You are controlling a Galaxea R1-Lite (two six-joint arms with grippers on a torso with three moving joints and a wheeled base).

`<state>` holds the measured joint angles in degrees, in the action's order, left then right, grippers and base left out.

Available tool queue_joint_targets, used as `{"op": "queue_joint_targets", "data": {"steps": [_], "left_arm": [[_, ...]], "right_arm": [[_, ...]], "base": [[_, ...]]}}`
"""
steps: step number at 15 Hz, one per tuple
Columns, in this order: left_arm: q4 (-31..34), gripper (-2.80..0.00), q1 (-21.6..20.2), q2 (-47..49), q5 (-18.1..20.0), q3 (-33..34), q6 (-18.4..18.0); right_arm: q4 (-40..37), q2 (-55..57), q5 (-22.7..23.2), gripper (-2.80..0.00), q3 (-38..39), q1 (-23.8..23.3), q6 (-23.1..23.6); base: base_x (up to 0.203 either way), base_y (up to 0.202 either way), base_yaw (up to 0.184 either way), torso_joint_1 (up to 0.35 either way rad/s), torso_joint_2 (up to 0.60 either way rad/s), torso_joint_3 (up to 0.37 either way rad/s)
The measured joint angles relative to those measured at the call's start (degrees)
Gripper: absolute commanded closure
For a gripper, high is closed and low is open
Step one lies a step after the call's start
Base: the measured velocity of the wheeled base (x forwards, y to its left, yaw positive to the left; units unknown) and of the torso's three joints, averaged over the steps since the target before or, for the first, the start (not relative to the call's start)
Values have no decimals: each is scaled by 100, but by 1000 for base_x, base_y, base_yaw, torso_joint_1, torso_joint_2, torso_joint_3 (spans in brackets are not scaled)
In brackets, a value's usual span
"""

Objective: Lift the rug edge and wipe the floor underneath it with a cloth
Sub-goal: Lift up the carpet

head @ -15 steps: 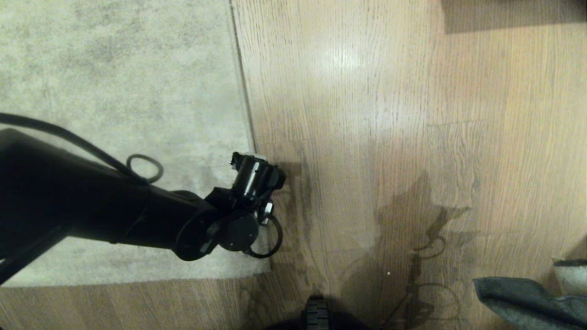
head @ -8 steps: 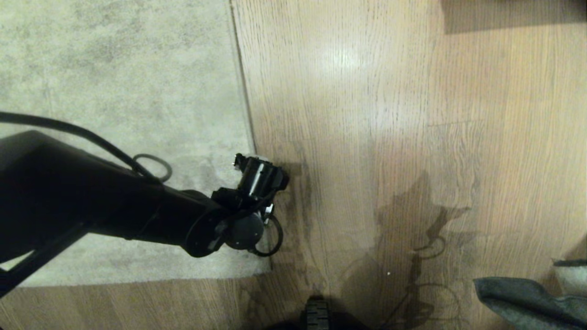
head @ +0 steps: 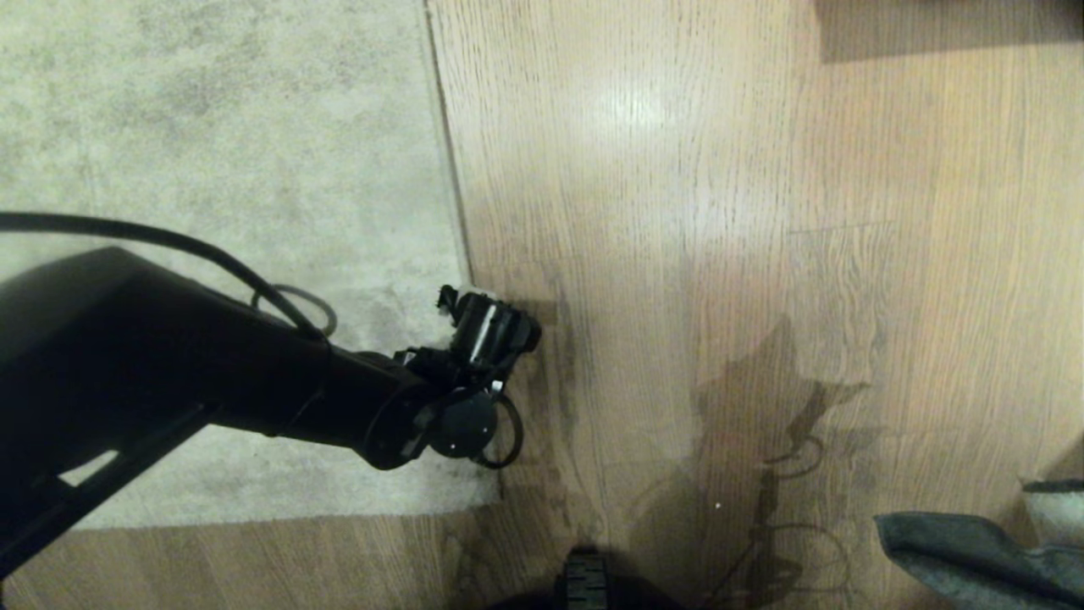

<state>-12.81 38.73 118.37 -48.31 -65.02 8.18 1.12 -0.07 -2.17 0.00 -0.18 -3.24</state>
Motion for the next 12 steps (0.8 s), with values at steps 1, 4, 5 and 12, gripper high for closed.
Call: {"op": "queue_joint_targets", "data": {"steps": [1,4,5,12], "left_arm": [[0,-280,1,35,-3,-52,0],[6,-280,11,158,-6,-240,-6],[5,-280,13,200,-7,-295,-6],[33,-280,7,348,-411,-397,-20]], "right_arm": [[0,0,-2,0,0,0,2],[-1,0,-3,0,0,0,2],[0,0,0,0,0,0,2],[-2,0,0,0,0,0,2]], "base": [[0,0,0,0,0,0],[0,0,0,0,0,0],[0,0,0,0,0,0],[0,0,0,0,0,0]]}}
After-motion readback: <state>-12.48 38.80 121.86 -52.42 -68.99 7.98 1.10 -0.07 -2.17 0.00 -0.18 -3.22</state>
